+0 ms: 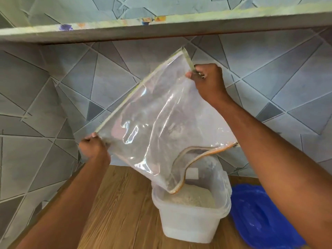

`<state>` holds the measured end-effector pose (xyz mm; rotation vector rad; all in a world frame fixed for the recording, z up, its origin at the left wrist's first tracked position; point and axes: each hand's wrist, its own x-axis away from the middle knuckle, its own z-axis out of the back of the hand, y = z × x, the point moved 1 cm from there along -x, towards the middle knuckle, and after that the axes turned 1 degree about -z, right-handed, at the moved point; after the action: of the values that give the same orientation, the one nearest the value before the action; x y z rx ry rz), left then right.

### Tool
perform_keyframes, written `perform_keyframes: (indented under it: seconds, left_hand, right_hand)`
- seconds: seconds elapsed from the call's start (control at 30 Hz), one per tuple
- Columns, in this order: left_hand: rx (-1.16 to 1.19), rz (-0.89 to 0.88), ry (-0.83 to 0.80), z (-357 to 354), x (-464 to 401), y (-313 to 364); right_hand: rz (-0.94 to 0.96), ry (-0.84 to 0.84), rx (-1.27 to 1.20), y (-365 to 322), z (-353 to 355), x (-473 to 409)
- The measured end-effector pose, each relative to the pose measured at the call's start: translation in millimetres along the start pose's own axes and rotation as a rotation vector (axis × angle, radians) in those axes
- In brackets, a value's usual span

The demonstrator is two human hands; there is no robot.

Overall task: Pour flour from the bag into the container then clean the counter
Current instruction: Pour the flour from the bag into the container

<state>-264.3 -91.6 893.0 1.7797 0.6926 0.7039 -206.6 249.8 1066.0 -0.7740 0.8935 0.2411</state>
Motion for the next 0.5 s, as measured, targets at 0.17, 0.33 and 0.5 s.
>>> perform_keyframes:
  seconds: [0.17,0.33,0.5]
  left_hand:
    - [-0.026,0.047,0.007,3.1,-1.9,0.7]
    - [-0.14,-0.005,-0.084,10.5,12.0,1.5]
    - [-0.323,-0.84,-0.376,6.9,49.1,34.6]
  right_hand:
    - [0.039,0.019,0.058,-1.2,-6.1,-2.0]
    - [0.053,-0.03,0.003,-3.5,-2.0,-4.8]
    - [0.107,-0.107,-0.009,-14.9,-12.6,-7.3]
